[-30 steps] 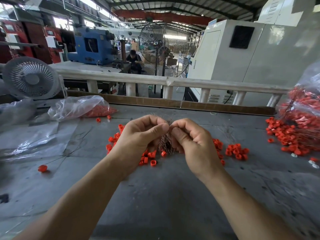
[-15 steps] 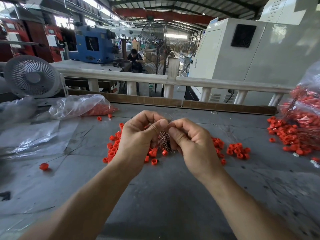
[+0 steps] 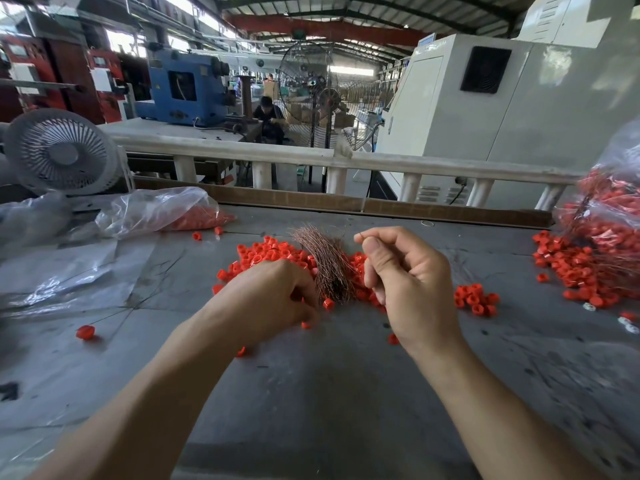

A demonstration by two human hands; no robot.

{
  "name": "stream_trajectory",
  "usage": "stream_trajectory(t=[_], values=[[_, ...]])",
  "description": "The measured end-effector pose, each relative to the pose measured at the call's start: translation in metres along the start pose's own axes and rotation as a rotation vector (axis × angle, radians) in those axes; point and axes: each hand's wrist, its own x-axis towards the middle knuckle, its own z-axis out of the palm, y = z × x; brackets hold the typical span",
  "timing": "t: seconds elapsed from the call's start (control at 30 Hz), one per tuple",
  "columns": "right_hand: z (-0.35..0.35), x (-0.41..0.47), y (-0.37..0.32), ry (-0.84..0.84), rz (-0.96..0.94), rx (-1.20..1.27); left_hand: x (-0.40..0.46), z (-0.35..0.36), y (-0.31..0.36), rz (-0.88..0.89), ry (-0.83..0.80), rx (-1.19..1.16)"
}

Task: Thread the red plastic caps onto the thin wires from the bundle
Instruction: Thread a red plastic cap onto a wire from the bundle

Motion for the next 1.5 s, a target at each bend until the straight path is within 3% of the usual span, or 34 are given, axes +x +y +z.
stream_trajectory(t=[0.23, 0.37, 0.47, 0.57, 0.7, 0.83, 1.5], values=[[-0.003, 0.003, -0.006, 0.062, 0.131, 0.18, -0.001, 0.001, 0.001, 0.007, -0.044, 0.127], [-0.006, 0.005, -0.005, 0.085, 0.216, 0.26, 0.0, 0.006, 0.0, 0.049, -0.026, 0.05], [-0.007, 0.007, -0.004, 0.099, 0.274, 0.29, 0.002, 0.009, 0.0, 0.054, 0.1, -0.198], [-0.006, 0.007, -0.002, 0.063, 0.33, 0.285, 0.004, 0.01, 0.005, 0.041, 0.208, -0.587], [-0.002, 0.004, -0.004, 0.003, 0.376, 0.264, 0.004, 0.009, 0.011, 0.051, 0.208, -1.011], [0.001, 0.003, -0.005, -0.017, 0.369, 0.25, 0.003, 0.007, 0.017, 0.064, 0.184, -1.21], [0.003, -0.002, 0.002, -0.082, 0.288, 0.112, 0.002, 0.009, 0.022, 0.135, 0.225, -1.253]])
